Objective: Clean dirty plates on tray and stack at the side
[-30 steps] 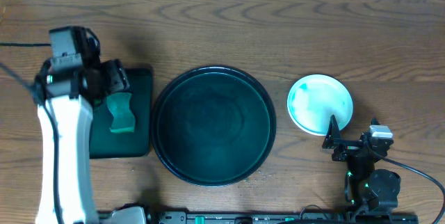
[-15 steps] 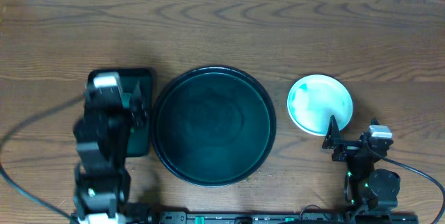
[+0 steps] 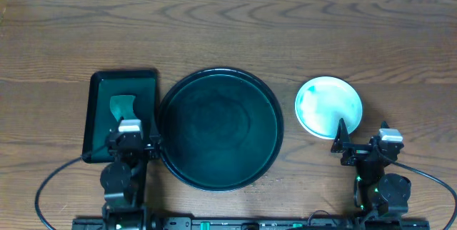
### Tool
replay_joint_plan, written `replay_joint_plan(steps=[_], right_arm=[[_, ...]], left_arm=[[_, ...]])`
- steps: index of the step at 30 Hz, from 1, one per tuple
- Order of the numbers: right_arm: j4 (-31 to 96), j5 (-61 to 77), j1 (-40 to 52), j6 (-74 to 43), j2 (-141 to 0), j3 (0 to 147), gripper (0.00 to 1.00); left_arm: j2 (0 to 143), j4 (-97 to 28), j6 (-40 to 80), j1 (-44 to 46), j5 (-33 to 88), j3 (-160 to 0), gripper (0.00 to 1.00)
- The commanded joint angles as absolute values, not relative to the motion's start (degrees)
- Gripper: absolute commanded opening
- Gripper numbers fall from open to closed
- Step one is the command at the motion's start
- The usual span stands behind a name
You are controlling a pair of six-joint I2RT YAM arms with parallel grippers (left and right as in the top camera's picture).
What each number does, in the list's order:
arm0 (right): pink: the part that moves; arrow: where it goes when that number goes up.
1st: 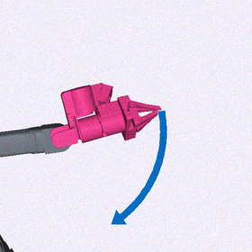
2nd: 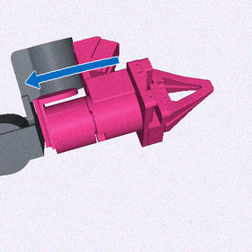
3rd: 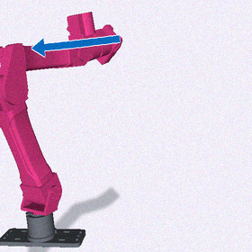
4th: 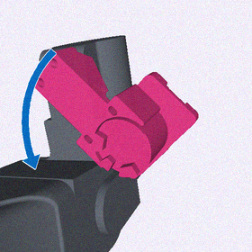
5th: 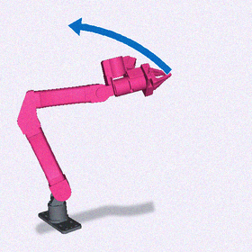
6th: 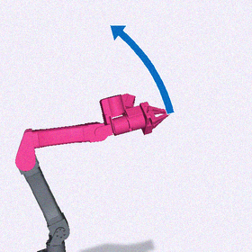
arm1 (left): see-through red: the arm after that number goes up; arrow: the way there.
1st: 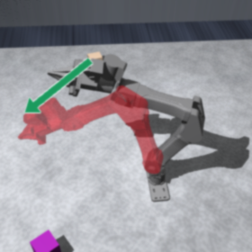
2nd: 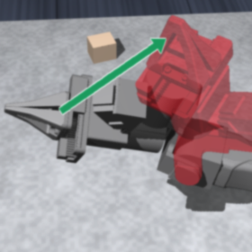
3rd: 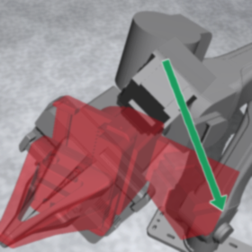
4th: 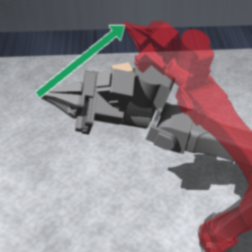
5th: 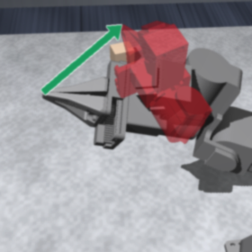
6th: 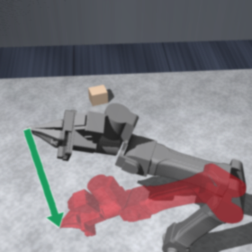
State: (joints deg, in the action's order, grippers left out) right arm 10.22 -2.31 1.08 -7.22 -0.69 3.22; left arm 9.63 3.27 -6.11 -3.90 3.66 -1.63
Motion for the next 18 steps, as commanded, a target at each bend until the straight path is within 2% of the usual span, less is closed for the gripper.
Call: replay_joint_plan(steps=[1, 5, 18], right_arm=[[10.1, -2.1, 0.8, -8.1, -0.3, 3.0, 0.99], [10.1, -2.1, 0.8, -8.1, -0.3, 3.0, 0.99], [10.1, -2.1, 0.8, -8.1, -0.3, 3.0, 0.99]], left_arm=[[5.1, 1.2, -7.9, -3.7, 2.1, -0.2, 0.75], [1.5, -4.4, -7.9, -3.8, 1.3, -0.2, 0.75], [0.4, -4.1, -7.9, -3.8, 1.3, -0.2, 0.75]])
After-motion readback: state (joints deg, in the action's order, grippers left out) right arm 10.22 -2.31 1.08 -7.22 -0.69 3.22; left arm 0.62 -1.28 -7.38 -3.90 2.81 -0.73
